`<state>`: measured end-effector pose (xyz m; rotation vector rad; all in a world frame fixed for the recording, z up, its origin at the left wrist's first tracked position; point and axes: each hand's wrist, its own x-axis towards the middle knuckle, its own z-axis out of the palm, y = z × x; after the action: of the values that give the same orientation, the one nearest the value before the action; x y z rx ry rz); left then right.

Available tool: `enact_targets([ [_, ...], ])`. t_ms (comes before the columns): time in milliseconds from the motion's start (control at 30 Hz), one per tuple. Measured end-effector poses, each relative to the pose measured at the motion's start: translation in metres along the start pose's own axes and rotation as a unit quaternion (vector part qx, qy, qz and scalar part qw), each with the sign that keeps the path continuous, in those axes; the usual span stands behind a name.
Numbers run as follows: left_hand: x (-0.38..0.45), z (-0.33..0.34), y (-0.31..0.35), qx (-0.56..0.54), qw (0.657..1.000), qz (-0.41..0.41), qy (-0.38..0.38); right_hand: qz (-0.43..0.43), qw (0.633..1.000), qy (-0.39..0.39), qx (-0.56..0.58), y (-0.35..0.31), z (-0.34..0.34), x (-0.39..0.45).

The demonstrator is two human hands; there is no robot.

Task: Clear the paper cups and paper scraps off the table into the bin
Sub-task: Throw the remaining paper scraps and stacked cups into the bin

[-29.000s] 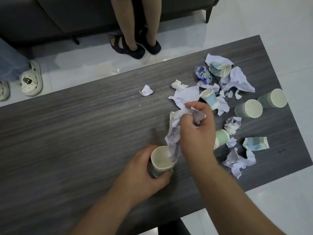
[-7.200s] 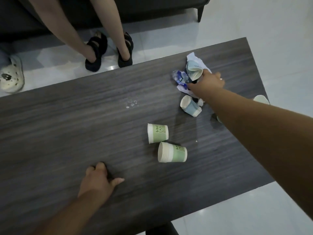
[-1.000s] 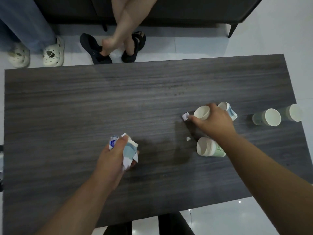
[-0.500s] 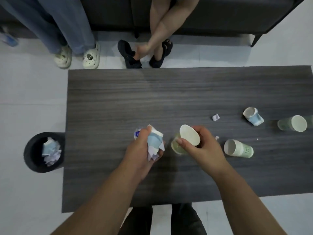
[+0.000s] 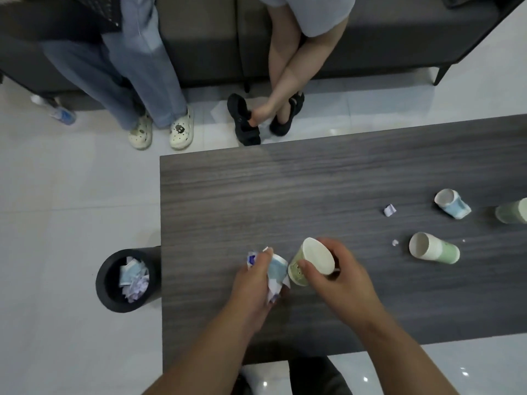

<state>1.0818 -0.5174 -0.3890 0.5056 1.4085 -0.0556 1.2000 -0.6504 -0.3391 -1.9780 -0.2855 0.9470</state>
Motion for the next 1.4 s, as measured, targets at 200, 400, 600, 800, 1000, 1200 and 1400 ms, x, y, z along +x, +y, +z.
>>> enact_targets([
  [200,0.038,-0.048,0.024,-0.007,1.0,0.008,-0.013,0.019,0.999,0.03,-0.003,-0.018,0.076,0.011],
  [400,0.051,-0.201,0.086,0.081,0.994,0.055,0.051,0.07,0.995,0.052,0.049,-0.041,0.243,0.008],
  [600,0.066,-0.426,0.139,0.213,0.949,0.148,0.179,0.094,0.991,-0.052,0.079,-0.065,0.454,-0.009],
  [800,0.178,-0.521,0.127,0.293,0.908,0.145,0.263,0.087,0.993,-0.069,0.039,-0.044,0.549,0.018],
  [1000,0.304,-0.499,0.081,0.362,0.898,0.148,0.203,0.074,0.995,-0.045,-0.047,-0.012,0.52,0.035],
  [1200,0.401,-0.496,0.054,0.414,0.869,0.061,0.264,0.085,0.992,-0.091,-0.026,0.018,0.515,0.008],
  [1400,0.421,-0.485,0.044,0.519,0.809,0.01,0.276,0.072,0.99,-0.122,-0.028,0.034,0.508,0.007],
])
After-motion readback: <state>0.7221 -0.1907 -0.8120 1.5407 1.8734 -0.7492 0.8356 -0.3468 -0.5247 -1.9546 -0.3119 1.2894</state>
